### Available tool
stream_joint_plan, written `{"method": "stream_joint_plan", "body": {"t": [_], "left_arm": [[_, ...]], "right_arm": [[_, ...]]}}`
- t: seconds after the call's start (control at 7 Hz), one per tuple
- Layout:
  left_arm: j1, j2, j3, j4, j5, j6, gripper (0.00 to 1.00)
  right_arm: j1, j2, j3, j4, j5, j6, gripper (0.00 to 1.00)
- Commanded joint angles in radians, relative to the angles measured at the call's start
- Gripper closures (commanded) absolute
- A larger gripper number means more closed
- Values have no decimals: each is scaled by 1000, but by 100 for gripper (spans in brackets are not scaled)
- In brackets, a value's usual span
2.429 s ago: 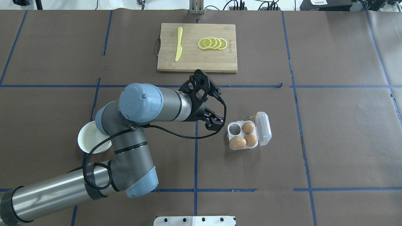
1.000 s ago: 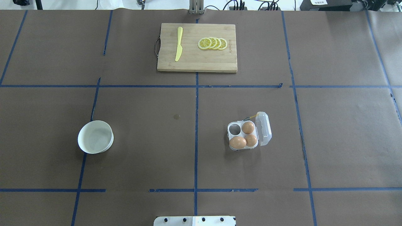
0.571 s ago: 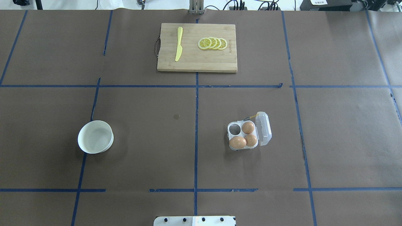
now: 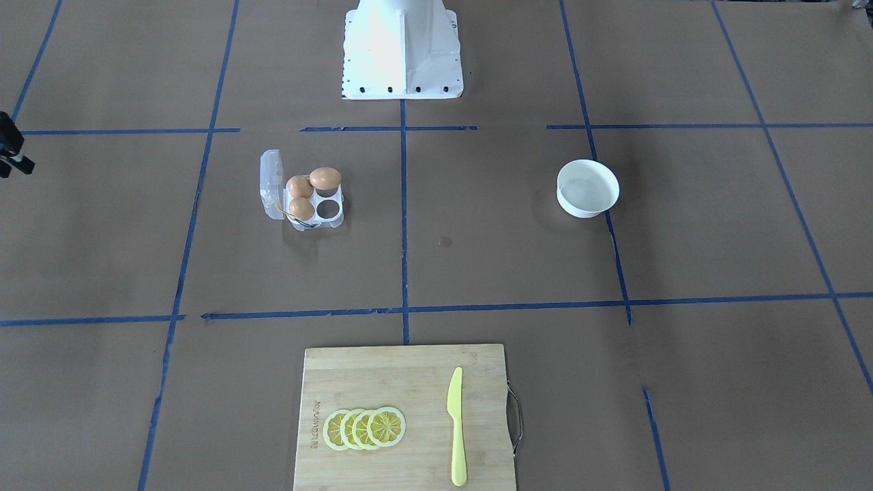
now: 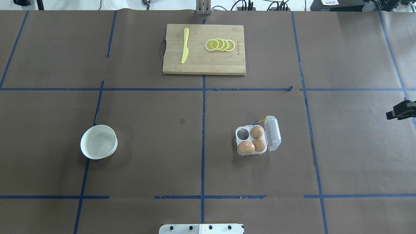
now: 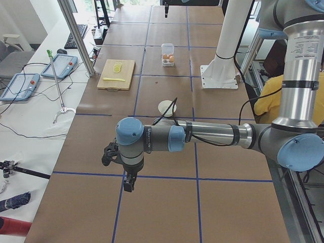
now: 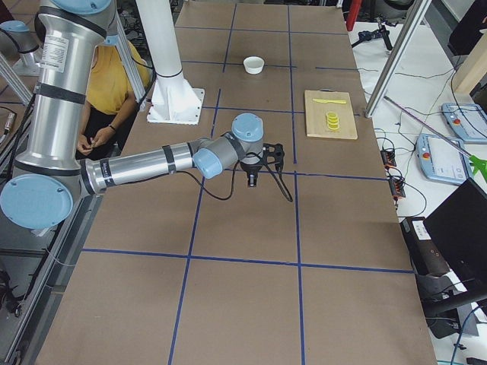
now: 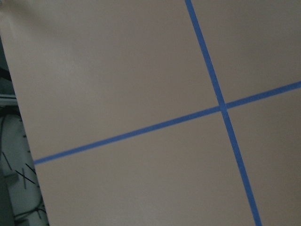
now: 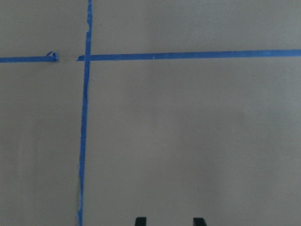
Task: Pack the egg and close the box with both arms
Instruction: 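Push the clear carton lid down over the eggs with the right gripper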
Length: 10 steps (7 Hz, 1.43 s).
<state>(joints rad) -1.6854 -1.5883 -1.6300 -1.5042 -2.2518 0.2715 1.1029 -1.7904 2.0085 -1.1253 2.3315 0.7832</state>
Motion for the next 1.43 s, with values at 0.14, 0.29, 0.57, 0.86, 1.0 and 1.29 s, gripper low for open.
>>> {"method": "stream_joint_plan", "body": {"t": [0.14,0.29,0.57,0.86,1.0,1.29], "left_arm": [[-2,-7,-14,-4,-2,0,0],[-2,-7,-25,-4,-2,0,0],[-2,-9,-27,-4,-2,0,0],[-2,-10,-30,-5,-2,-2,0],[-2,-10,-34,-4,-2,0,0],[-2,-10,-31,-4,-2,0,0]], "right_arm": [[-363,57,0,274,-259,477,100],[-412,133,-10,272,-271,534,100],[-561,302,-40,259,-424,664,100],[-580,448,-77,256,-459,708,100],[-575,442,-77,256,-452,708,100],[-548,436,-70,207,-442,706,100]]}}
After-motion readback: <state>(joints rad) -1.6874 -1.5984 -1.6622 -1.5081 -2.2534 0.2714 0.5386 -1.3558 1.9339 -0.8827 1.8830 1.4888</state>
